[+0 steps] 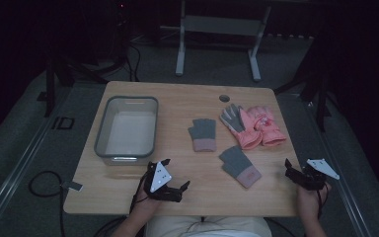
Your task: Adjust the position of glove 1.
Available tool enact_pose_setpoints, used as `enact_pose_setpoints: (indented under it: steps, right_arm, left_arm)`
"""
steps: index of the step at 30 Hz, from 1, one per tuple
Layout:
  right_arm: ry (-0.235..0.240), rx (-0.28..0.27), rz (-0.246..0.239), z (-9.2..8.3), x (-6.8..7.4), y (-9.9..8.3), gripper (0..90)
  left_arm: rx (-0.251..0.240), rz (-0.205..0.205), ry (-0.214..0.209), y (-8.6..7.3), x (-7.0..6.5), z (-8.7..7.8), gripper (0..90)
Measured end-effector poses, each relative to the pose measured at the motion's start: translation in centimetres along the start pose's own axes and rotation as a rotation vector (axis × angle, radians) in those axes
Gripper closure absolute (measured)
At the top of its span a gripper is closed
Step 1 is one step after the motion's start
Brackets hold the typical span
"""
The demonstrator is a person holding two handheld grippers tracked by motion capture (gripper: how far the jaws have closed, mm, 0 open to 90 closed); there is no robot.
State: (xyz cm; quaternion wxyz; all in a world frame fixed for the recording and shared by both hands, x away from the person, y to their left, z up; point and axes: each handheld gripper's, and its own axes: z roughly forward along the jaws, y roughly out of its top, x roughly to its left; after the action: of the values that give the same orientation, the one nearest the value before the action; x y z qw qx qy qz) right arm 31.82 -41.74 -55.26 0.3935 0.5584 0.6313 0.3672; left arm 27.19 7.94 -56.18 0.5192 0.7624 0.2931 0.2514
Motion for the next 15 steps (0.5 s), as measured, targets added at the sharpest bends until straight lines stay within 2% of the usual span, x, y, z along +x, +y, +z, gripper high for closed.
enact_pose_setpoints:
  steps: [5,11,15]
  right_arm:
    - [0.006,0.007,-0.002,-0.02,0.07,0.00,13.6]
    - [0.010,0.026,-0.034,0.13,0.27,0.13,13.7]
    - [0.031,0.038,-0.010,0.03,0.11,0.27,13.7]
  left_arm:
    - [0.000,0.009,-0.004,0.04,-0.16,0.09,0.0]
    - [-0.006,-0.004,-0.013,0.01,0.02,0.03,0.0]
    - [-0.009,-0.008,-0.015,-0.01,0.06,0.00,0.0]
